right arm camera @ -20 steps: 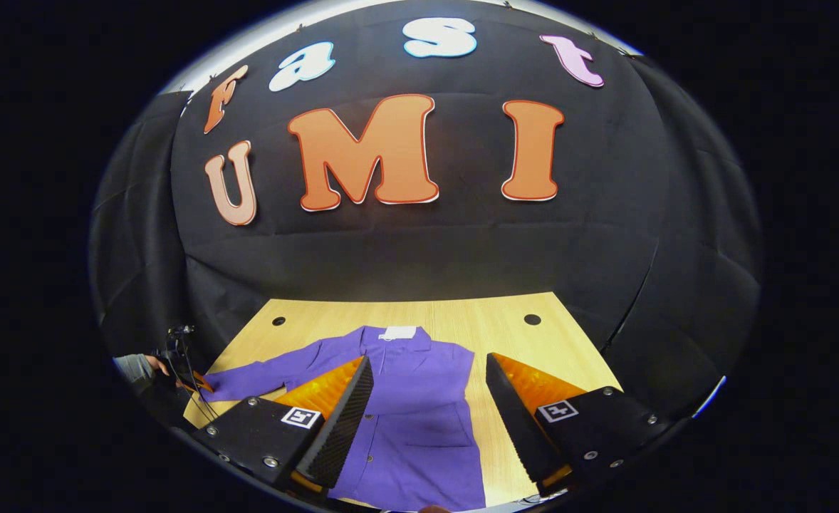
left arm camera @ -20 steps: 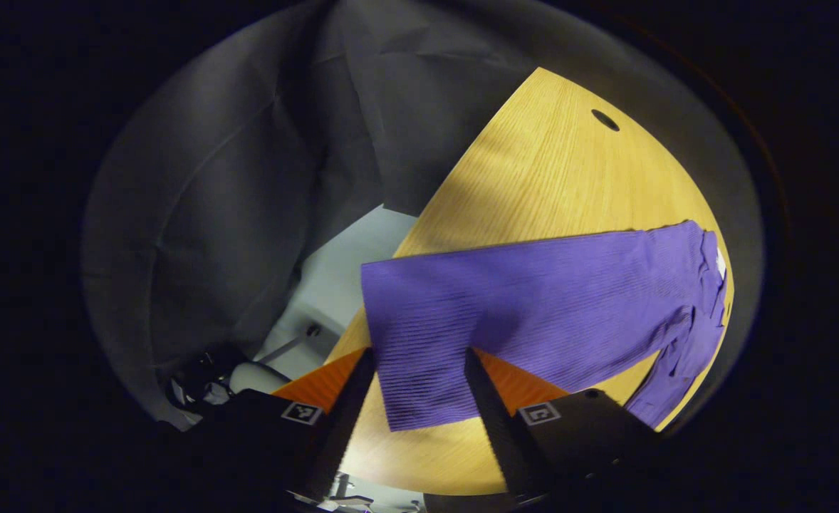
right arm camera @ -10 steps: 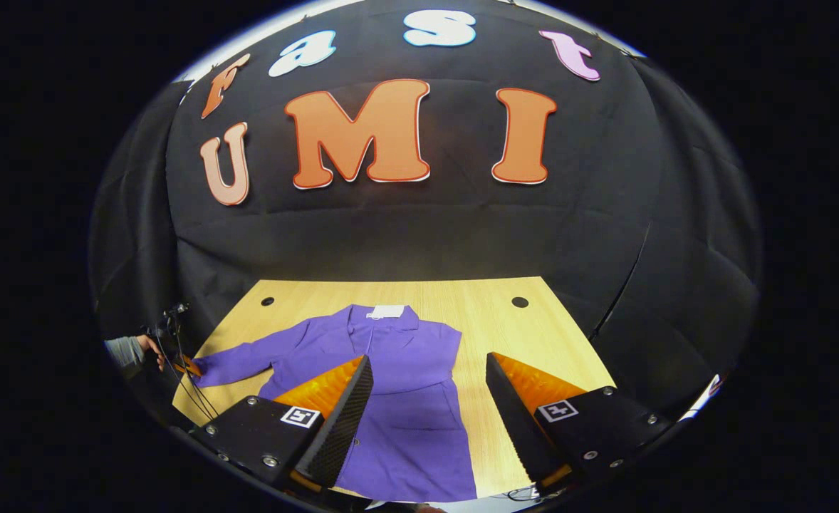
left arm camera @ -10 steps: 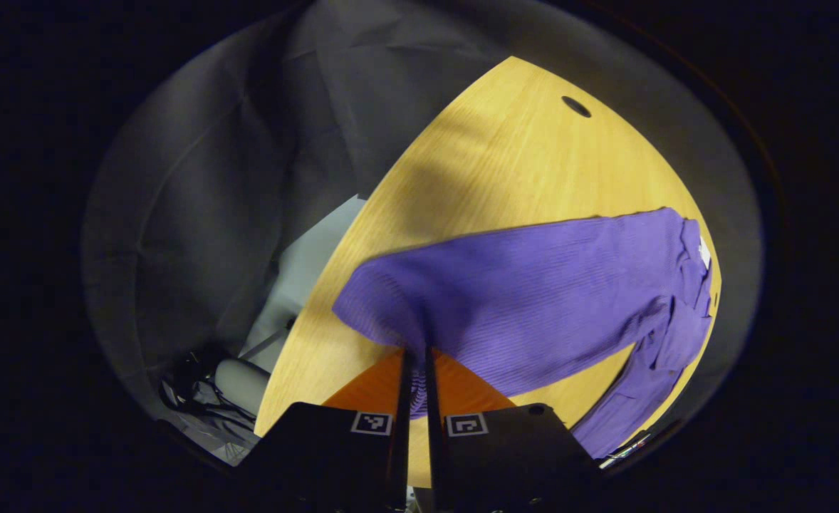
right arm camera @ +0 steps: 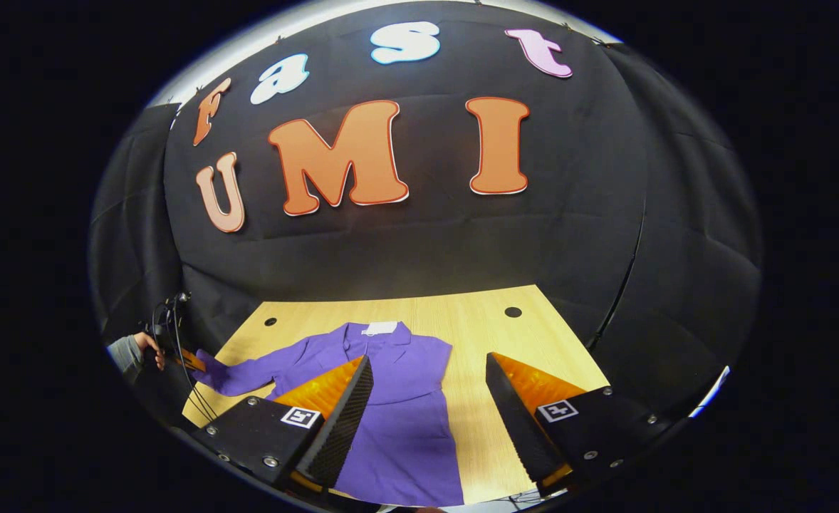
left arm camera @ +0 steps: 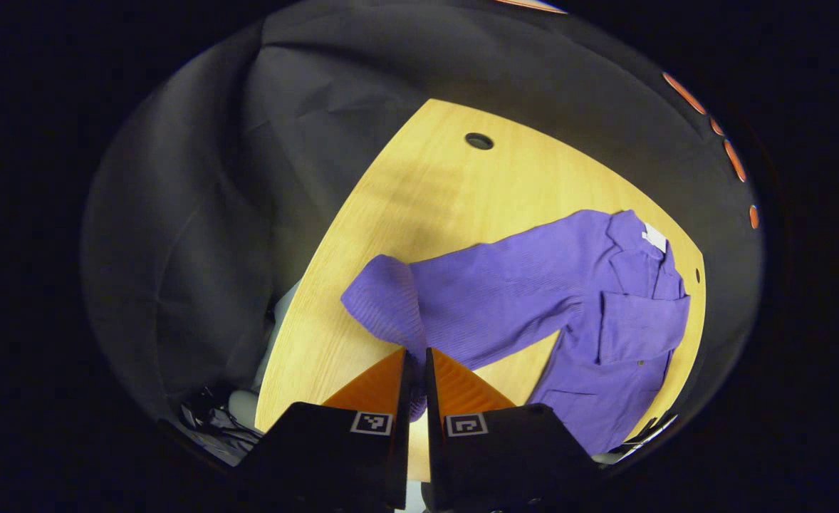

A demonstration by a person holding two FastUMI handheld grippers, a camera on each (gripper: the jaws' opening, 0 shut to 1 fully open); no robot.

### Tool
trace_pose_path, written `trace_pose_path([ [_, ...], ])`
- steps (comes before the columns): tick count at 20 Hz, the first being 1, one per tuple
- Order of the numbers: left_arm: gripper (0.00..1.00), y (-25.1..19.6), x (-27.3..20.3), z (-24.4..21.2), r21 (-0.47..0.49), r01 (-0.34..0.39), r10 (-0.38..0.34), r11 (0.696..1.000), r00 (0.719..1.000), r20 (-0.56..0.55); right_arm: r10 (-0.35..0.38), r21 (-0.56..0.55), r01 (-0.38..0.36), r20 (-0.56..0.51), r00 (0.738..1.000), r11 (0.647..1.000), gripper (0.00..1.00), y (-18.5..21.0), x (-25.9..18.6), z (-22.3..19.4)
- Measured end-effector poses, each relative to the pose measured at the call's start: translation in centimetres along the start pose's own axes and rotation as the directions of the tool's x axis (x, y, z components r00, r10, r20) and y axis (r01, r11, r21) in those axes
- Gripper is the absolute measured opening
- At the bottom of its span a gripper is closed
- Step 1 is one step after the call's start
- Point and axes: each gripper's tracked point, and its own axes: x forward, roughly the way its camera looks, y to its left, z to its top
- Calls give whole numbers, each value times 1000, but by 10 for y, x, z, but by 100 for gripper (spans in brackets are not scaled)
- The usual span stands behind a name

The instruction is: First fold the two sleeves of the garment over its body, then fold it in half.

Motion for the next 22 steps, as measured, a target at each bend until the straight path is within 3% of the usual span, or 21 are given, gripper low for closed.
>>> trace_pose_path([
  [4,13,-70,-28,26,79,76,-80,994,995,54,3,18,-3,-2,1000,1000,95,-12,-4,-8],
  [12,13,-194,-62,56,277,138,-165,951,983,76,-12,31,13,-14,1000,999,95,-34,-19,-19],
  [15,13,-241,-72,61,362,152,-192,919,978,77,-10,53,10,-2,1000,999,95,-41,-24,-19],
  [20,13,-326,-84,62,525,166,-235,835,970,66,-16,75,16,-3,1000,997,95,-52,-28,-29],
  [22,13,-343,-89,69,567,103,-194,818,976,102,-3,91,5,-18,1000,996,95,-50,-28,-36],
])
